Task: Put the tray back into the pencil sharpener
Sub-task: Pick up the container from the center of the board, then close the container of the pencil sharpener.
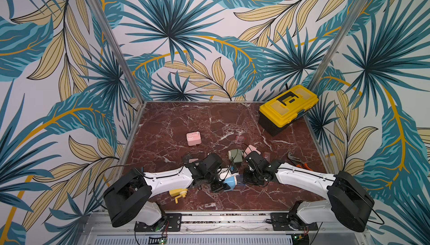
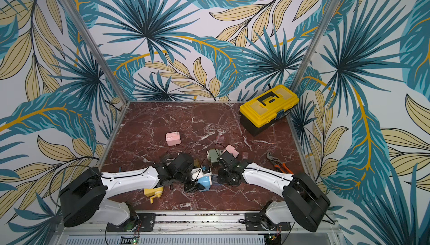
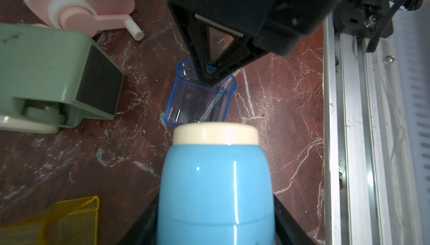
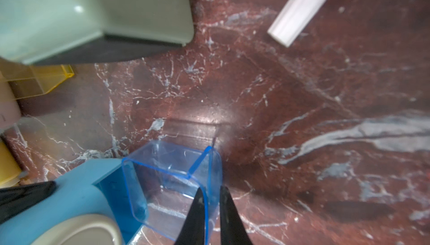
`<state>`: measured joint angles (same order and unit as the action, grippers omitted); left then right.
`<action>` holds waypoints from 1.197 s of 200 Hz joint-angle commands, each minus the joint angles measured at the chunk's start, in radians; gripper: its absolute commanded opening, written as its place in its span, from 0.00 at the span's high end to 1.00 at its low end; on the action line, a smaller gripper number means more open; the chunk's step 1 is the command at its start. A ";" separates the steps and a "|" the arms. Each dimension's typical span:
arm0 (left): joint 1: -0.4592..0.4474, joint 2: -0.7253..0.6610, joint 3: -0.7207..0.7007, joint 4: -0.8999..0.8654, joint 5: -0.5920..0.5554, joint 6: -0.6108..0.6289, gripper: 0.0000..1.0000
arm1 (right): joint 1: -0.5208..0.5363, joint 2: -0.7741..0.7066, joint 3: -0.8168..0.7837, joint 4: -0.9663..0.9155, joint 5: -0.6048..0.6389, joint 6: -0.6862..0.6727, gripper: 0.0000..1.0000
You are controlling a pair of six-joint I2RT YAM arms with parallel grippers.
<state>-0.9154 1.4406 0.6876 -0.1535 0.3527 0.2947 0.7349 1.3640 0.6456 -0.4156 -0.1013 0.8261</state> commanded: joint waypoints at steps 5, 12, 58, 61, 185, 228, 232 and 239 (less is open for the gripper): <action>0.001 0.001 0.030 0.019 0.008 0.021 0.49 | 0.011 -0.001 -0.017 -0.002 -0.008 -0.028 0.87; 0.002 -0.002 0.027 0.022 0.006 0.021 0.49 | 0.011 -0.008 -0.019 -0.008 -0.008 -0.032 0.87; 0.009 -0.017 -0.007 0.090 0.019 -0.010 0.49 | 0.011 -0.065 -0.042 -0.003 -0.025 -0.051 0.89; 0.008 -0.015 -0.009 0.094 0.020 -0.011 0.49 | 0.011 -0.067 -0.044 0.001 -0.028 -0.052 0.89; 0.009 -0.010 -0.051 0.166 0.016 0.046 0.47 | 0.011 -0.064 -0.029 0.088 -0.127 -0.140 0.84; 0.007 0.011 -0.042 0.166 0.025 0.065 0.47 | 0.011 -0.035 -0.046 0.182 -0.160 -0.098 0.79; 0.007 0.013 -0.040 0.167 0.026 0.067 0.47 | 0.011 -0.030 -0.048 0.188 -0.165 -0.095 0.79; 0.007 0.014 -0.040 0.166 0.028 0.071 0.47 | 0.011 -0.021 -0.051 0.188 -0.176 -0.088 0.79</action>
<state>-0.9108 1.4429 0.6418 -0.0311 0.3603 0.3370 0.7406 1.3125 0.6170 -0.2882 -0.2325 0.7109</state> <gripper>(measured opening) 0.614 0.208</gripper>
